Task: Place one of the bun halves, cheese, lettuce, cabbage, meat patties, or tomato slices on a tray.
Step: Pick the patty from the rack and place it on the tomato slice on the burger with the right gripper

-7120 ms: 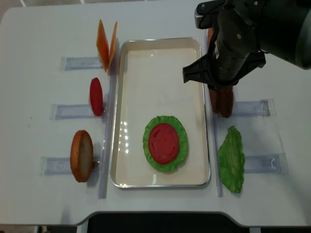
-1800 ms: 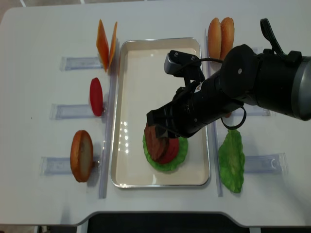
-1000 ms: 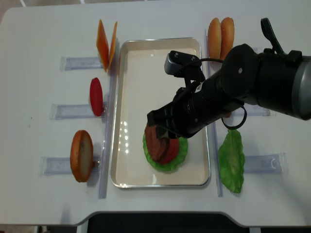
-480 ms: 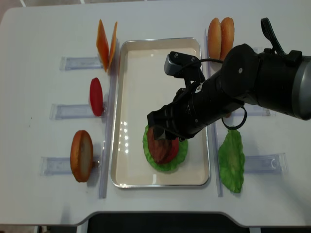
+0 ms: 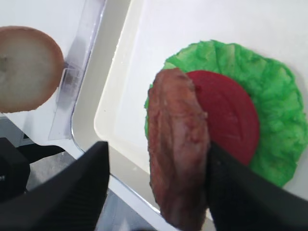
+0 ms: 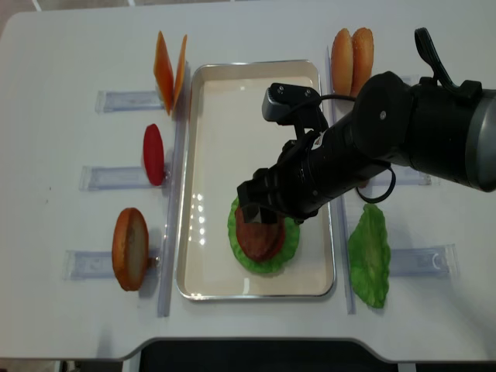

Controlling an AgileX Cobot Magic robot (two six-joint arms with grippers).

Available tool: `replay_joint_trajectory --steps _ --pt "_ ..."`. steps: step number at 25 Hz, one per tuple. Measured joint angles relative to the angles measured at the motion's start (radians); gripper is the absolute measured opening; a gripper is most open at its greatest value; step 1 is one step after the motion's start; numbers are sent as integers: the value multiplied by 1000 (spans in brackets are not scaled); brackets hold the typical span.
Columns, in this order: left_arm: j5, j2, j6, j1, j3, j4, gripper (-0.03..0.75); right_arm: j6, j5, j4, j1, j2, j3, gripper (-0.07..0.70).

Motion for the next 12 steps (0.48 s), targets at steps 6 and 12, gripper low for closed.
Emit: replay_joint_trajectory --steps 6,12 --pt "0 0 0 0 0 0 0 0 -20 -74 0 0 0 493" --pt "0 0 0 0 0 0 0 0 -55 -153 -13 -28 0 508"
